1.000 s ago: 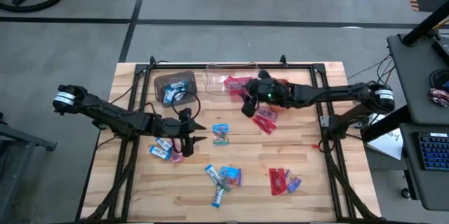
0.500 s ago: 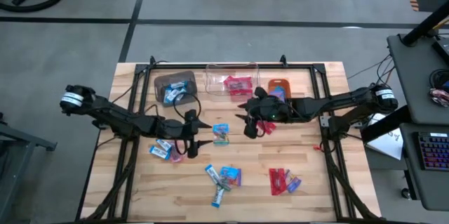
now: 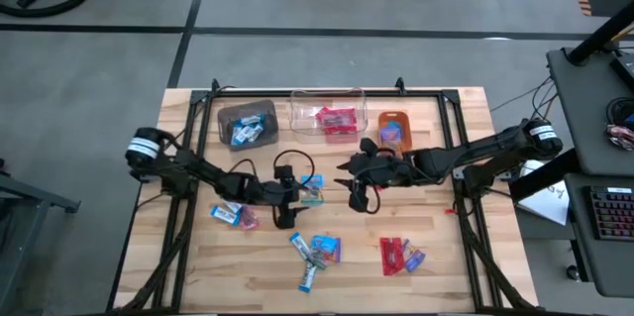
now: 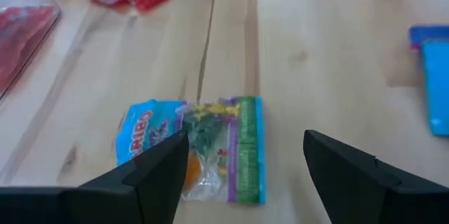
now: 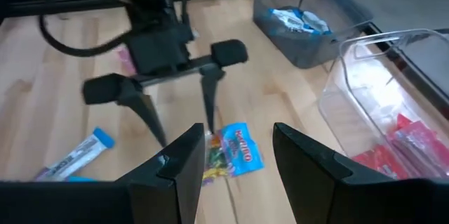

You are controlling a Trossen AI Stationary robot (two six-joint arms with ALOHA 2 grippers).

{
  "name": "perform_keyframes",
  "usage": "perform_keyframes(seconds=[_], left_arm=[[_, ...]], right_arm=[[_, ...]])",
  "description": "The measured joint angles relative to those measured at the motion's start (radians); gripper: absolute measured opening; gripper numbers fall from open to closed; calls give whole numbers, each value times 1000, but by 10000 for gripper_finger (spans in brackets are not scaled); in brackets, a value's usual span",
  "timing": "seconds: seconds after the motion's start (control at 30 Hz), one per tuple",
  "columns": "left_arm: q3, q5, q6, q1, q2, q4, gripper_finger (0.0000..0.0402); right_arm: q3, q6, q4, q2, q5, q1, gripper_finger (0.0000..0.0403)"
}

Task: Sort candy
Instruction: Put the blue gummy into the orange bin

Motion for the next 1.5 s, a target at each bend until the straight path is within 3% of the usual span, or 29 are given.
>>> perform_keyframes(seconds=[0.23, 0.4, 0.87, 0.97, 1.3, 1.4, 1.5], left_arm=[[-2, -53, -22, 16, 64, 12, 258], [-1, -58, -43, 15, 98, 26, 228], [-2, -69, -42, 16, 106, 24, 38], [-3, -63, -27, 16, 92, 21, 8], [16, -73, 117, 15, 0, 28, 1], [52, -75, 165, 15, -8, 36, 1], [93, -77, 221, 14, -3, 34, 1]], right_arm=[[-5, 33, -1, 2, 0, 32, 160], [-6, 38, 2, 2, 0, 51, 160], [-29, 64, 14, 2, 1, 61, 155], [-72, 134, 64, 2, 1, 60, 153], [-305, 528, 405, 2, 76, 58, 141], [-351, 706, 411, 2, 128, 58, 137], [-375, 764, 412, 2, 134, 51, 137]])
